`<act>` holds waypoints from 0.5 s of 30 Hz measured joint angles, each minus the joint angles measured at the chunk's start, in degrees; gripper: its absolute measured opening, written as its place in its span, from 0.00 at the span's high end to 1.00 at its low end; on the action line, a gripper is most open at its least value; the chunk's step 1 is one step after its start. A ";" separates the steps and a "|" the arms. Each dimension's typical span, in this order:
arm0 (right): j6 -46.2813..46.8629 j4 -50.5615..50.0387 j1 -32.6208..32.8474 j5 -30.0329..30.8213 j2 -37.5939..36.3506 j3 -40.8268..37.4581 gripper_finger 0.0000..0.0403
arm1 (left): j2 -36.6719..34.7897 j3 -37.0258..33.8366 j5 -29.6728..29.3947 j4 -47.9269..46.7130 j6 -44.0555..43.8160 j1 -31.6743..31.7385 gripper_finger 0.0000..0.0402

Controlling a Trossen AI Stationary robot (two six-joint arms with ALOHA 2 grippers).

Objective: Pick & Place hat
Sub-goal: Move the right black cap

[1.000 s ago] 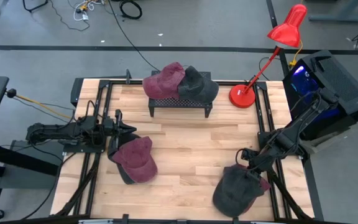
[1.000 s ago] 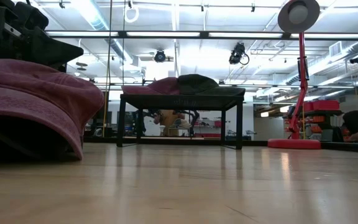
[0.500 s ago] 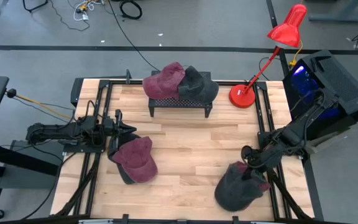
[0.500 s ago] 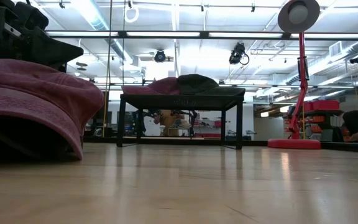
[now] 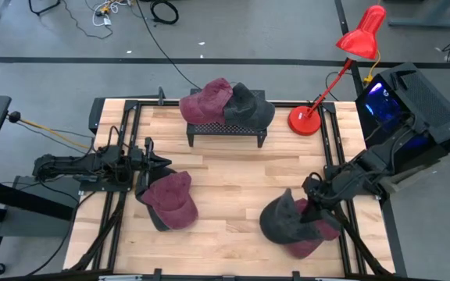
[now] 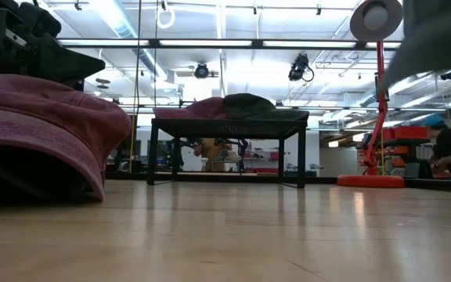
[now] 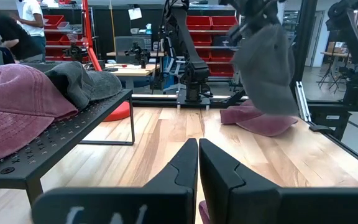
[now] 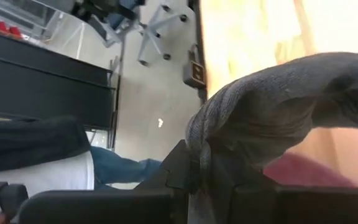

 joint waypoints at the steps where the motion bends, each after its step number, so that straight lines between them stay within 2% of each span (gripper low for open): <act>1: -1.53 -0.04 -0.53 -0.64 0.38 1.07 0.92 | 0.00 0.01 0.00 0.00 -0.01 0.02 0.95; 9: -12.83 -0.61 -6.33 -6.34 3.71 9.88 0.92 | 0.00 0.00 0.00 0.00 0.01 0.00 0.95; 15: -20.81 -4.10 -11.87 -7.81 6.10 16.89 0.92 | 0.00 -0.01 0.00 0.00 0.01 0.00 0.95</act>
